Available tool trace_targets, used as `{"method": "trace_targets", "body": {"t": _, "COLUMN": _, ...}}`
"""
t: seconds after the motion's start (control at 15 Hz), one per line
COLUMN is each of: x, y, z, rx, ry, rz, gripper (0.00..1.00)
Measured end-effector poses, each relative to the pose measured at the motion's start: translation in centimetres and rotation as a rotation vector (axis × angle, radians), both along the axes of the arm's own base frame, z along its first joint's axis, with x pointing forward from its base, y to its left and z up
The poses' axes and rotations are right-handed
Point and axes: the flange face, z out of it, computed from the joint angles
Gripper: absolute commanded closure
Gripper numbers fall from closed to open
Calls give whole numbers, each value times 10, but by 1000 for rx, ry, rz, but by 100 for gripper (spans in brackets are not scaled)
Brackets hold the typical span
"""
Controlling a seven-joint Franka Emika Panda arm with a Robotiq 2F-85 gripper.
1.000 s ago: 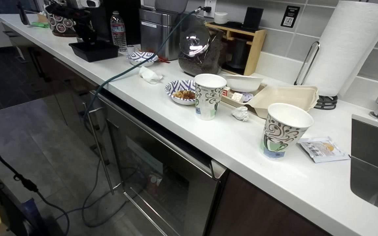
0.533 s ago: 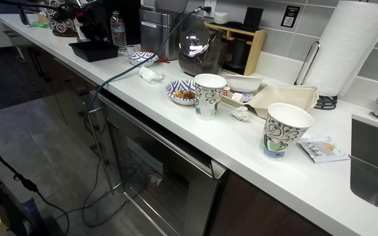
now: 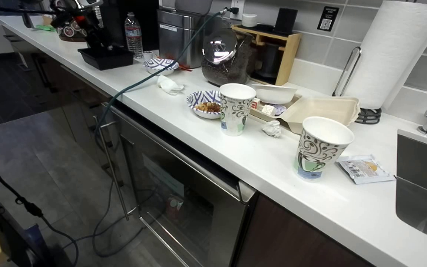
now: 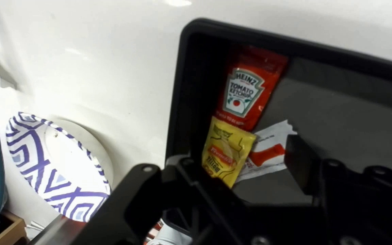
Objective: Remove a stachet from the black container
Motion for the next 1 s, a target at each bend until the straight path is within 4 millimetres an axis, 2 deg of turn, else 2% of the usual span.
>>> {"method": "trace_targets", "body": {"t": 0.13, "x": 0, "y": 4, "z": -2, "rx": -14, "ry": 0, "rz": -9, "gripper": 37}}
{"method": "trace_targets", "body": {"t": 0.33, "x": 5, "y": 8, "z": -4, "rx": -21, "ry": -8, "rz": -17, "gripper": 46}}
{"method": "trace_targets", "body": {"t": 0.6, "x": 16, "y": 10, "z": -10, "rx": -28, "ry": -22, "rz": -26, "gripper": 50}}
{"method": "trace_targets", "body": {"t": 1.0, "x": 33, "y": 2, "z": -16, "rx": -54, "ry": -18, "rz": -63, "gripper": 50}}
